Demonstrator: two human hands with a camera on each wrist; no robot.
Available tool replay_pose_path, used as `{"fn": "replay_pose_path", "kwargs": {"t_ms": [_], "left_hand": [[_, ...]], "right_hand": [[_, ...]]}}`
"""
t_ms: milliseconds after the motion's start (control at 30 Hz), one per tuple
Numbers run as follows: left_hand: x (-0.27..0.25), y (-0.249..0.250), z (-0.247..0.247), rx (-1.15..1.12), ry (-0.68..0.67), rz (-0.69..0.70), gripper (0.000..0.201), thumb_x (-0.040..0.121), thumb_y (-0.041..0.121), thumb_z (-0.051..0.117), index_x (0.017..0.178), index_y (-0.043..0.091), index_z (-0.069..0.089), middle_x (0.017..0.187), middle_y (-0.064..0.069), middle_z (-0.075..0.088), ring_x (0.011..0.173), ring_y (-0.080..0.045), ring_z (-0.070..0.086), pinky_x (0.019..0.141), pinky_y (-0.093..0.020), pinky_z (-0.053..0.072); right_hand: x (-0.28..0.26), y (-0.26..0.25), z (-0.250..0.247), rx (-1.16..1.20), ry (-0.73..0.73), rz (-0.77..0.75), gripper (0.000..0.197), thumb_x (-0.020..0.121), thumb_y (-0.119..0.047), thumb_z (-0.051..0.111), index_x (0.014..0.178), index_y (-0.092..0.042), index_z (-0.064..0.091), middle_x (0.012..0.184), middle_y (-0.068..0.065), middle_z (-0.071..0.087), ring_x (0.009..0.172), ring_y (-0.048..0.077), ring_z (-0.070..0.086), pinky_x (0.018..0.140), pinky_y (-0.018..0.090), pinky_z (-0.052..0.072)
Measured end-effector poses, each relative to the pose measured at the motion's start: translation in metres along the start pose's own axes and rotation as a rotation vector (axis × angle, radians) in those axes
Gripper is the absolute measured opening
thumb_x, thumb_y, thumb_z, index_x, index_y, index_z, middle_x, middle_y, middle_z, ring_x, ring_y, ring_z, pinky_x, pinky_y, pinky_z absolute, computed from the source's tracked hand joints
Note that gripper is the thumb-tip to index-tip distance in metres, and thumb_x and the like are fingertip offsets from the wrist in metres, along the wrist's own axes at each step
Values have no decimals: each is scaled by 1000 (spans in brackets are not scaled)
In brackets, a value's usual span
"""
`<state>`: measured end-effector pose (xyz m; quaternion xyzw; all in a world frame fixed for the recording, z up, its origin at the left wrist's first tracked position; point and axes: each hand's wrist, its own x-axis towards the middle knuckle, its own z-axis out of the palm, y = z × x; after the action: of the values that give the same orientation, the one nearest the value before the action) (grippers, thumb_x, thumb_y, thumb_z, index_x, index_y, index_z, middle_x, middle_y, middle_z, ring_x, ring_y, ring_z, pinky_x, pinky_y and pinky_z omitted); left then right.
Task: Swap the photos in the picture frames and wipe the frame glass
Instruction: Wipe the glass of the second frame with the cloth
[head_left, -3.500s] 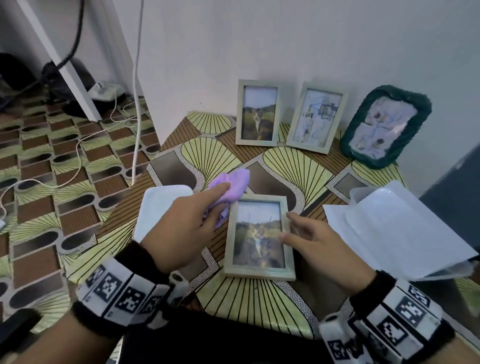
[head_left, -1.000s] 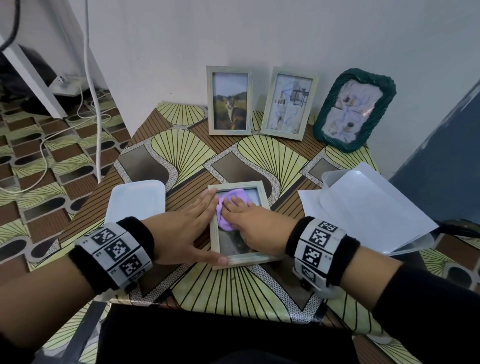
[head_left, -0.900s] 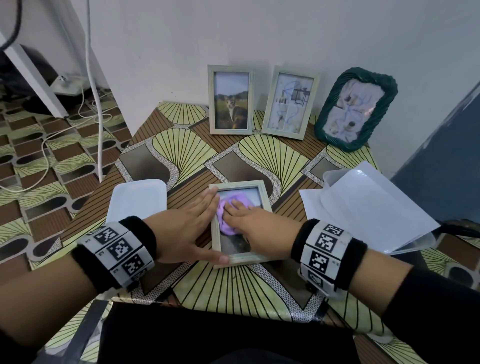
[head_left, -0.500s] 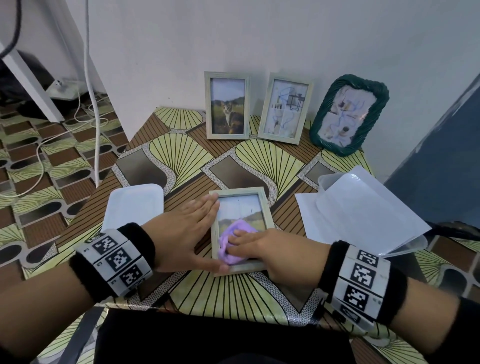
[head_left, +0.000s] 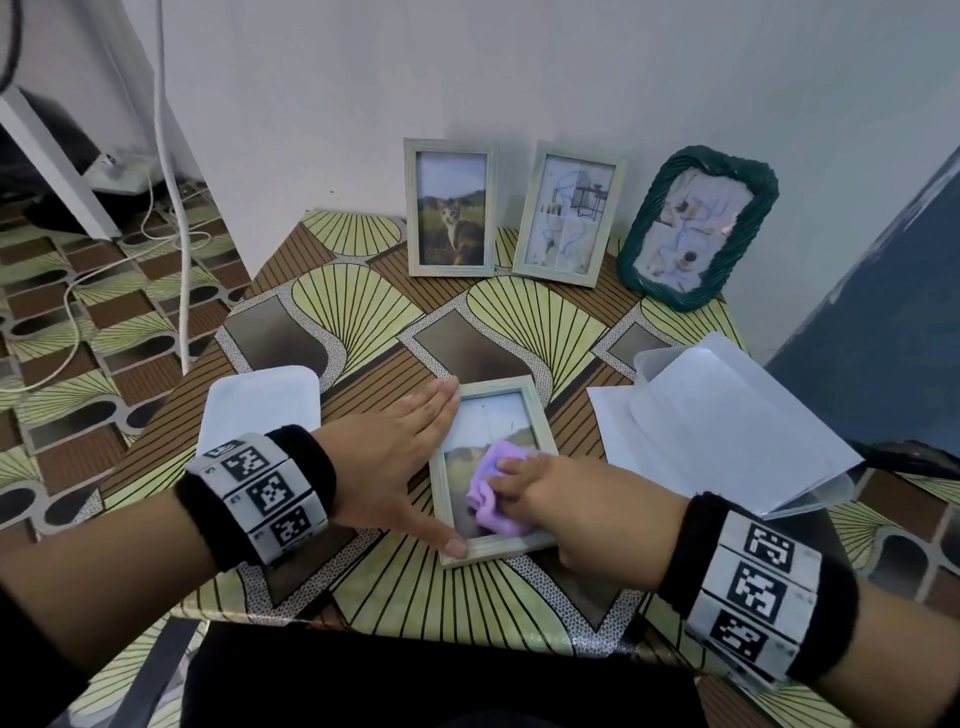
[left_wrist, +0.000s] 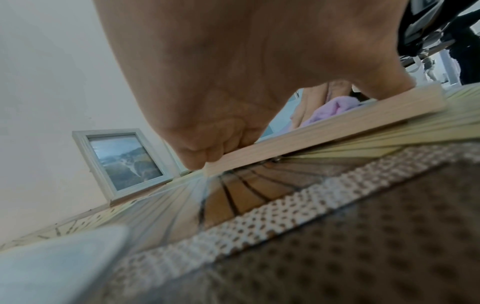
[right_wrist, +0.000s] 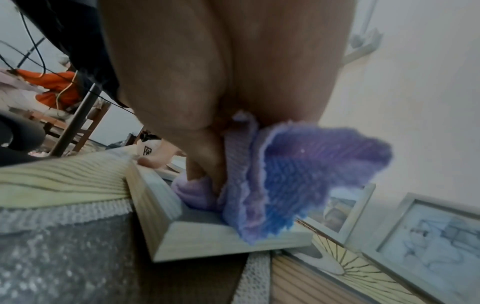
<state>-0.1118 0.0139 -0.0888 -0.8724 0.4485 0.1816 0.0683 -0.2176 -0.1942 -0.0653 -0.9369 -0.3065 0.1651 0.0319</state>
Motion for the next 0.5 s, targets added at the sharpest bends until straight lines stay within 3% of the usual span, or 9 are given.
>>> {"fn": "replay_pose_path", "kwargs": {"t_ms": [33,100,167,200,267,500], "left_hand": [[0,0,0,-7,0,0,146,48,106,29,146,15,-31,152,2,-40,139,-6,-36,120,-30,-8],[1,0,0,-21,-4,3,146,48,105,31,146,16,-32,152,3,-40,139,-5,-36,118,-28,-10],[1,0,0,-35,-9,4,147,48,105,33,145,16,-32,152,3,-40,138,-5,-36,117,-28,-12],[2,0,0,-39,-10,4,147,47,105,33,145,17,-33,152,4,-41,138,-4,-36,117,-27,-11],[2,-1,0,-47,-14,0,147,47,105,34,144,18,-34,151,5,-41,138,-4,-36,118,-28,-9],[2,-3,1,-83,-2,2,147,45,106,36,146,22,-31,151,8,-41,138,-2,-36,122,-35,-1]], "right_hand": [[1,2,0,9,4,26,39,88,-2,51,126,-6,59,142,9,48,135,21,38,111,20,30],[1,8,2,-47,26,87,38,94,-4,45,129,-5,58,141,14,49,132,28,42,110,29,30],[5,13,3,-153,52,121,42,95,-5,38,135,-9,50,143,10,44,131,23,39,103,22,25],[9,15,2,-201,42,123,46,93,-5,37,139,-9,43,144,9,42,133,22,36,103,23,26],[19,17,-2,-245,7,149,56,90,-3,43,145,-8,33,148,11,38,136,26,34,108,31,25],[52,19,-15,-149,-36,220,56,91,-2,51,145,-4,36,154,13,34,141,26,34,114,38,32]]}}
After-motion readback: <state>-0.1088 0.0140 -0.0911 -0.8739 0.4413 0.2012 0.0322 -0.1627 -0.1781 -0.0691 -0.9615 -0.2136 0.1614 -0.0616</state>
